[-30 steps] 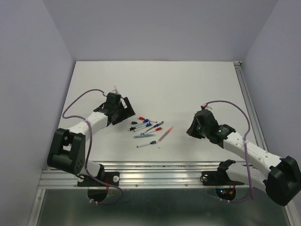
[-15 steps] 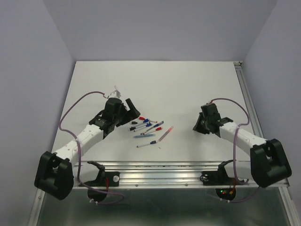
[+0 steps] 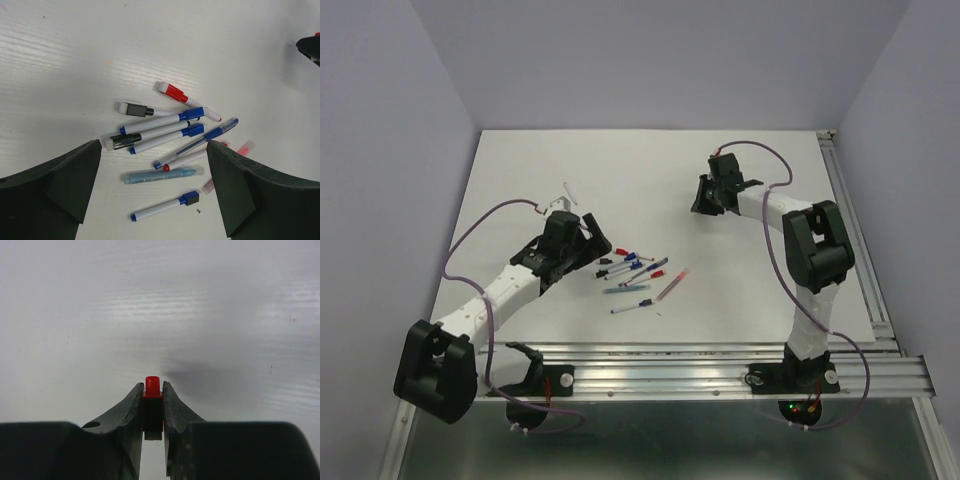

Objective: Open the pen caps

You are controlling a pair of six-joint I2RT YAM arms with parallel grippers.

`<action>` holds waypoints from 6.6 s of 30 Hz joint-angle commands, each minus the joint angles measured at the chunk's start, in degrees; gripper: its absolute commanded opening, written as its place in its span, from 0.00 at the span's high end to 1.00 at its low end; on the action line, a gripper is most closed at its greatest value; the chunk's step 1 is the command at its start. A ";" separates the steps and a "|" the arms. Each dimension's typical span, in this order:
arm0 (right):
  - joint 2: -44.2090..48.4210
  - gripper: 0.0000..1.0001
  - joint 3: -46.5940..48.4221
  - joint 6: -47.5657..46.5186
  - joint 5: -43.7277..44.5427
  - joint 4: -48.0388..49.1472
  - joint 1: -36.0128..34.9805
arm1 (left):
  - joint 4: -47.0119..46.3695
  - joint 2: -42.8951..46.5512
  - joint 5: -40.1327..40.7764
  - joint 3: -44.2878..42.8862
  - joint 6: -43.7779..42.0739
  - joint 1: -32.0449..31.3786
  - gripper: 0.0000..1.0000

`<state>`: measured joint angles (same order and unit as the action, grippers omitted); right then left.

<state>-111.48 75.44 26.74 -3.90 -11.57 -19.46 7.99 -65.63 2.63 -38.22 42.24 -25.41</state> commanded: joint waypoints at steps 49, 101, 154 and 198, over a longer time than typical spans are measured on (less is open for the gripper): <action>65.65 0.00 -49.40 20.80 5.04 9.81 0.30 | -14.93 -12.23 -11.69 -7.30 -17.18 -27.41 0.04; 72.82 0.00 -48.02 20.19 -10.32 5.06 0.22 | -7.19 -19.65 12.49 -15.77 -13.15 -38.58 1.00; 52.86 0.99 -43.71 28.28 -14.11 30.11 -15.34 | -10.62 -10.40 11.43 -14.78 -15.34 -38.84 0.64; 0.13 0.94 -4.16 6.83 20.69 13.51 -1.81 | -7.46 -14.52 3.09 -13.54 -12.62 2.80 1.00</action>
<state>-109.97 67.20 34.81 16.56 1.65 -21.19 0.62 -75.81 7.99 -47.86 33.17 -28.67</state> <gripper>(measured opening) 0.197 0.219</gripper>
